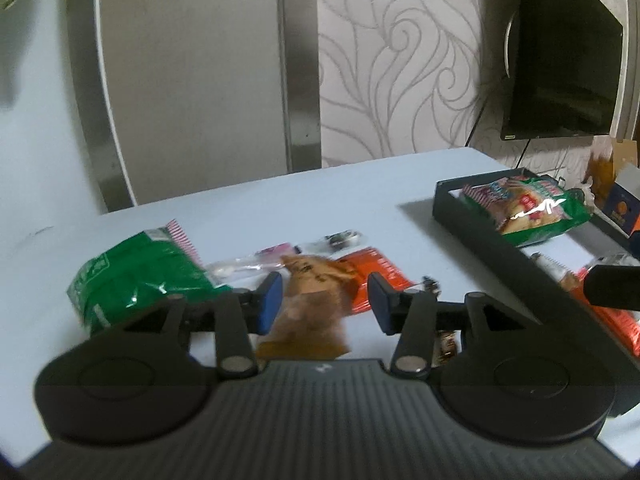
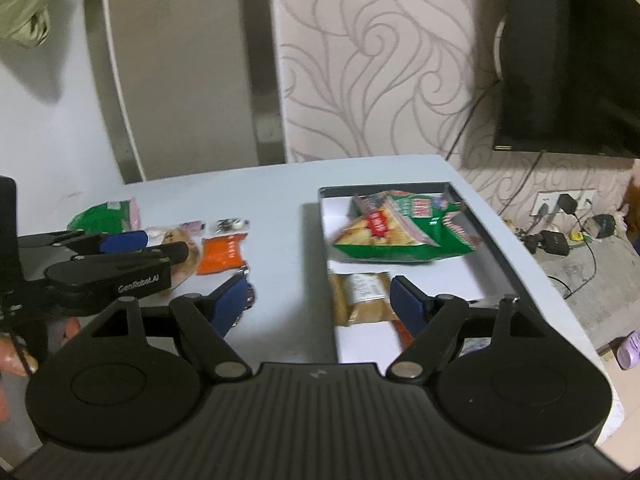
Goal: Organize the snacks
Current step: 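Grasp the brown peanut pack with the left tool while the right tool grasps the chocolate candy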
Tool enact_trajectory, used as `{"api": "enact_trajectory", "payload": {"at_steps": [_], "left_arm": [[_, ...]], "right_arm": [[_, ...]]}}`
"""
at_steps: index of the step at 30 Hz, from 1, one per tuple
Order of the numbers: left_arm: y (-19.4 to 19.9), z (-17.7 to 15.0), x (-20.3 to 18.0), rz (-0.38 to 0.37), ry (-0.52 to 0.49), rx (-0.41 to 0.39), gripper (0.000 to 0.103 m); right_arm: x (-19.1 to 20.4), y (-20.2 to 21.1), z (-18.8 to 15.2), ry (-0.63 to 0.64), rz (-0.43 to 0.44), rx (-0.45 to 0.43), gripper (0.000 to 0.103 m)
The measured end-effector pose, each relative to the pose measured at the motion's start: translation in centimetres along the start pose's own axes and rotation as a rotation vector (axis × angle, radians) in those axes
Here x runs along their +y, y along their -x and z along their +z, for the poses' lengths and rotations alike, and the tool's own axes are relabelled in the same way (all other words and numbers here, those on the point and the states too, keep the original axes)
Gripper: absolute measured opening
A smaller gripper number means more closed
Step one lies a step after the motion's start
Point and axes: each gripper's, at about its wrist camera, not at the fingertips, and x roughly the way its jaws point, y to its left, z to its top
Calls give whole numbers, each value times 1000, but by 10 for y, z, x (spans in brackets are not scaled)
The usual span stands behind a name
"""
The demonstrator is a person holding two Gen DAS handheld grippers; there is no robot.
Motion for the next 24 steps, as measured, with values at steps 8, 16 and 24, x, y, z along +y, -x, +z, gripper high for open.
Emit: {"api": "enact_trajectory", "payload": {"at_steps": [8,16,24], "left_arm": [[-20,-4,5,-20,-53,21,58],[-47,-4,9,-70,-57,77,38],[-42,-6,23,-104,-17,84,37]], "right_arm": [[24,-9,0,62,24,16,82],[40,-28,0,150,81,81,60],[52,-67,-5,148,84,161,47]]}}
